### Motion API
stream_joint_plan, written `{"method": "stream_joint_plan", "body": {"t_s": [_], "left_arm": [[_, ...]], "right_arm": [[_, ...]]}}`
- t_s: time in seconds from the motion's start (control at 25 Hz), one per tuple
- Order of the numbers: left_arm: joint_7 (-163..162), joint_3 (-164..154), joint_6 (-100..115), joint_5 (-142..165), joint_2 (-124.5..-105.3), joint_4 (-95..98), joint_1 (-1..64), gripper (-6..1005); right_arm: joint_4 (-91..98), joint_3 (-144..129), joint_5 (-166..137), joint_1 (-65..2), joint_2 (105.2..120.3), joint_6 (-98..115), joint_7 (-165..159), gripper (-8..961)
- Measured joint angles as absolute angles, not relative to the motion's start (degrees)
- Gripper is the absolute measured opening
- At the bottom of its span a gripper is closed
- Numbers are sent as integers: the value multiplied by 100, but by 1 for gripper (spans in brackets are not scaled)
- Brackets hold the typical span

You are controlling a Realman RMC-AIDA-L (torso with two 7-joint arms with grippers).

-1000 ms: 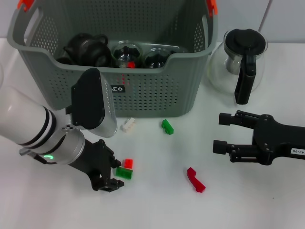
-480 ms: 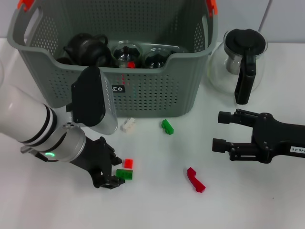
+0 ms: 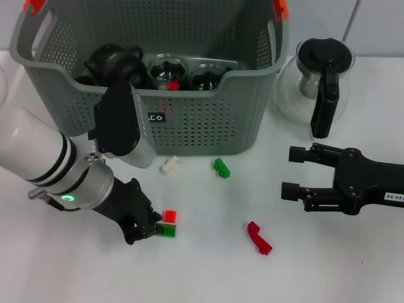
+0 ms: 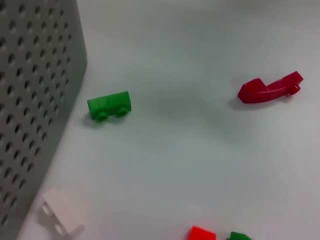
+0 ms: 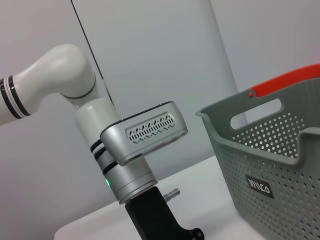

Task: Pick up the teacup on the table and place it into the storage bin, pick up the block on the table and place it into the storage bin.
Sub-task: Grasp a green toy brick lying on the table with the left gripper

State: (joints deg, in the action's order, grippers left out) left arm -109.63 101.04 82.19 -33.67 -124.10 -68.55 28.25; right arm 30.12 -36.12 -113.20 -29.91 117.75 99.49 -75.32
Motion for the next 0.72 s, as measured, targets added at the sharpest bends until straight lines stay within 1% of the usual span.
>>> {"method": "stream_joint_plan", "body": {"t_s": [0.08, 0.32, 0.72], "left_arm": [[-10966, 10104, 8246, -3318, -12410, -6835, 2837, 307], [-10969, 10073, 8275, -3236, -12415, -6829, 2849, 92], [-11078, 10339, 8483, -3270, -12410, -7113, 2787, 80]], "right_arm": [[3007, -3612, -11321, -2991, 11774, 9949, -7531, 941], [2979, -3570, -11320, -2980, 11755, 9951, -7511, 941], [2979, -3568, -11320, -2981, 11742, 9951, -7511, 940]]}}
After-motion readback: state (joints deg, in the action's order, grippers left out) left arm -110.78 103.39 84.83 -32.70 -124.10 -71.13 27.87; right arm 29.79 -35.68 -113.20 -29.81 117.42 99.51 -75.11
